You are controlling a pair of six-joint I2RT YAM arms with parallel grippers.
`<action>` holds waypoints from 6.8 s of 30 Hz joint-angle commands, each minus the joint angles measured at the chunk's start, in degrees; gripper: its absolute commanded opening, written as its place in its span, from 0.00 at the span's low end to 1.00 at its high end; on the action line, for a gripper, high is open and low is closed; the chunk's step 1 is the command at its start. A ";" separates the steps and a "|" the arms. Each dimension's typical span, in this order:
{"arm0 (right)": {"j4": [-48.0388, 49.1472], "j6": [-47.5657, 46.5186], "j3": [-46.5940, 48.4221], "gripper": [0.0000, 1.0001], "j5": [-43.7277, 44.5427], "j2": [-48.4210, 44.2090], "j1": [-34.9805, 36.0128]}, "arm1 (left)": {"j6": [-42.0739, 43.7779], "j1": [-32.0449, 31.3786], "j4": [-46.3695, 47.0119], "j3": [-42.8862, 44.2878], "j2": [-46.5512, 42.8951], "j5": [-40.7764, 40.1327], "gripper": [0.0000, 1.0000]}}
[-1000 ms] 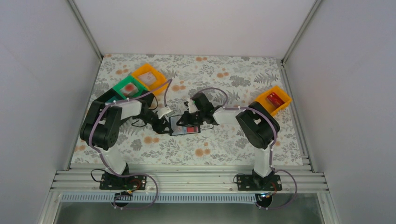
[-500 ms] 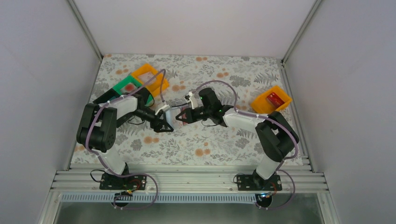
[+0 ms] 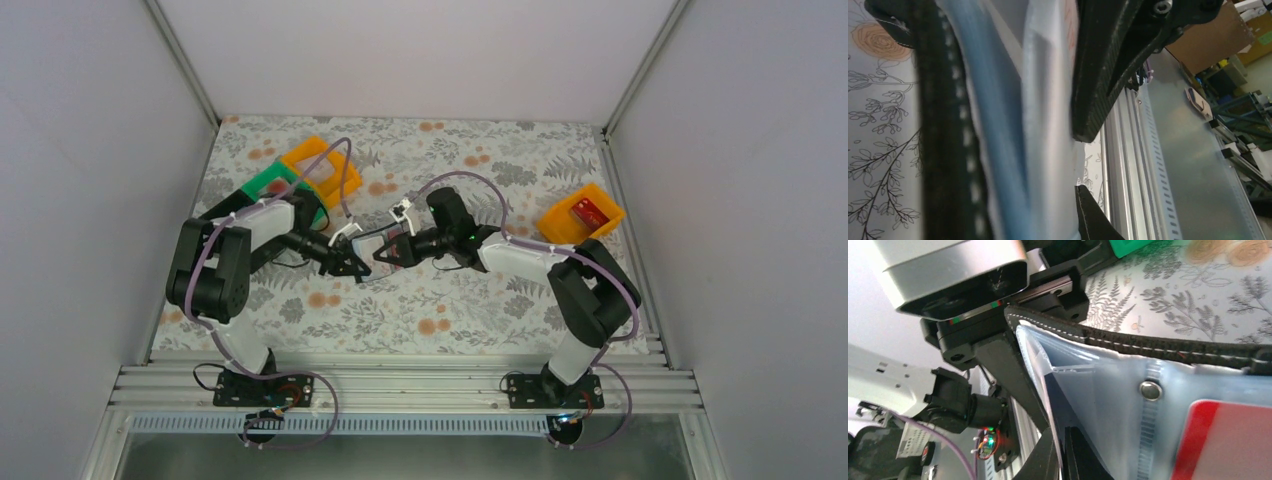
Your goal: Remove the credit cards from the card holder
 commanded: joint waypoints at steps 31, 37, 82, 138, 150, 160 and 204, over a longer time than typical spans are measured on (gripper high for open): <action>-2.83 -7.34 -6.59 0.05 -0.47 -6.75 -4.46 | -2.06 0.22 5.32 -1.56 -3.05 -0.07 0.08; -6.79 -8.95 -5.71 0.04 0.65 -7.32 -5.75 | -2.70 0.11 5.53 -1.51 -2.19 0.06 0.08; -44.38 -4.39 21.58 0.04 -0.23 -21.89 -11.39 | 7.43 -24.38 8.38 31.43 -27.05 -62.53 0.92; -43.89 -10.78 21.93 0.04 -14.92 -22.71 -1.38 | 74.86 -49.54 52.90 -10.75 -55.49 -75.92 0.22; -45.26 -11.08 22.88 0.77 0.64 -24.14 -3.02 | 65.22 -49.52 42.92 -7.02 -53.66 -85.82 0.02; -45.91 -6.26 15.68 0.99 35.83 -32.32 -9.42 | 17.53 -33.18 3.05 32.04 -21.03 -103.60 0.02; -40.34 -12.48 5.93 0.99 36.59 -28.53 -17.78 | -28.36 -3.98 -12.41 77.71 36.70 -97.62 0.02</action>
